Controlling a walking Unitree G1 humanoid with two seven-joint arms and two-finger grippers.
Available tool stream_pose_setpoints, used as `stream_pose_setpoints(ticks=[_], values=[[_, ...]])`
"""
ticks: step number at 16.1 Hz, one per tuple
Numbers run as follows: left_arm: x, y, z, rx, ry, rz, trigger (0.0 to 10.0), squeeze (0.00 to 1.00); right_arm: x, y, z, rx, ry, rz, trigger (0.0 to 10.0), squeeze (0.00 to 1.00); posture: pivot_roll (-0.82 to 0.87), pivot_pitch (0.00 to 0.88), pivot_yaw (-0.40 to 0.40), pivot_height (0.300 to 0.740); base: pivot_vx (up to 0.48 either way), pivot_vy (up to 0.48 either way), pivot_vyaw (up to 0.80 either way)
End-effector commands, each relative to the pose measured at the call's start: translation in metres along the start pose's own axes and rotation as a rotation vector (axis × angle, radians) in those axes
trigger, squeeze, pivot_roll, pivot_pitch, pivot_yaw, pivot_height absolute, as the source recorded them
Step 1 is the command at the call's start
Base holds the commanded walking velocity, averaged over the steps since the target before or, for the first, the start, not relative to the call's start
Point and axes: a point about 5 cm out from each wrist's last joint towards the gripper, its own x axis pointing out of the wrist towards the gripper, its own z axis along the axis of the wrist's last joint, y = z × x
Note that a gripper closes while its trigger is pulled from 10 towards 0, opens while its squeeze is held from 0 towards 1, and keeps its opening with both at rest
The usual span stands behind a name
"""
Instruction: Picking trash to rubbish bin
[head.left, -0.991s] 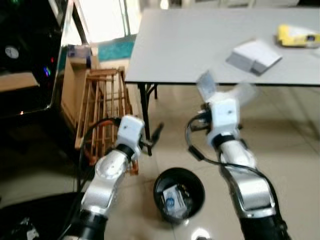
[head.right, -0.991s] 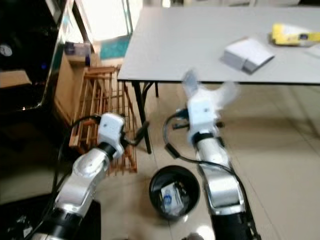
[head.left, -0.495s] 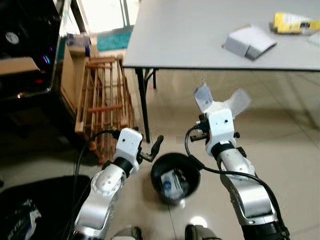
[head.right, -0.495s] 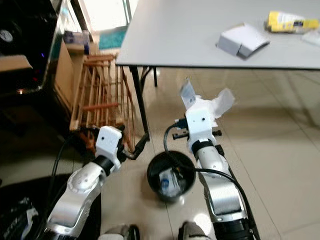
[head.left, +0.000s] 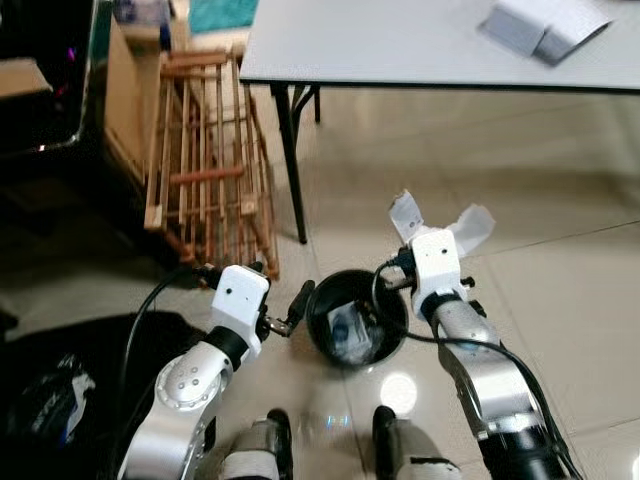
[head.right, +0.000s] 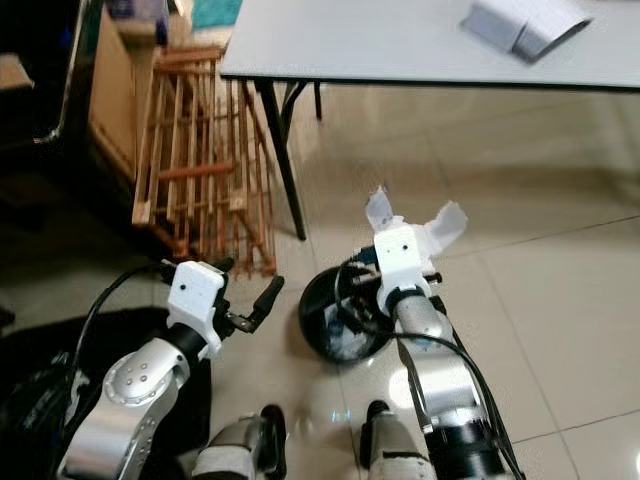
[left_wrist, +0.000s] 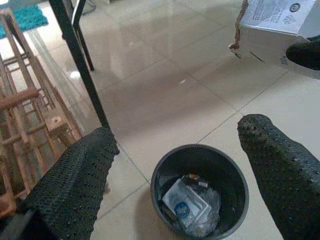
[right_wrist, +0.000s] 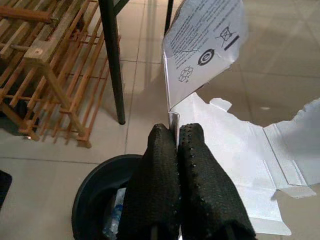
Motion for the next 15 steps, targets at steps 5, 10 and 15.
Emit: stream_pose_setpoints(ticks=[5, 10, 15], values=[[-0.019, -0.003, -0.001, 0.007, 0.067, -0.032, 10.0, 0.00, 0.008, 0.005, -0.034, 0.050, 0.156, 0.045, 10.0, 0.00, 0.13, 0.452, 0.090, 0.740, 0.000, 0.000, 0.00], [-0.024, -0.014, -0.001, 0.003, 0.097, -0.154, 10.0, 0.00, 0.015, 0.008, -0.046, 0.034, 0.201, 0.066, 10.0, 0.00, 0.15, 0.467, 0.101, 0.740, 0.000, 0.000, 0.00], [-0.045, -0.022, -0.010, 0.002, 0.191, -0.279, 10.0, 0.00, 0.017, 0.022, -0.070, 0.094, 0.306, 0.115, 10.0, 0.00, 0.17, 0.506, 0.107, 0.740, 0.000, 0.000, 0.00]])
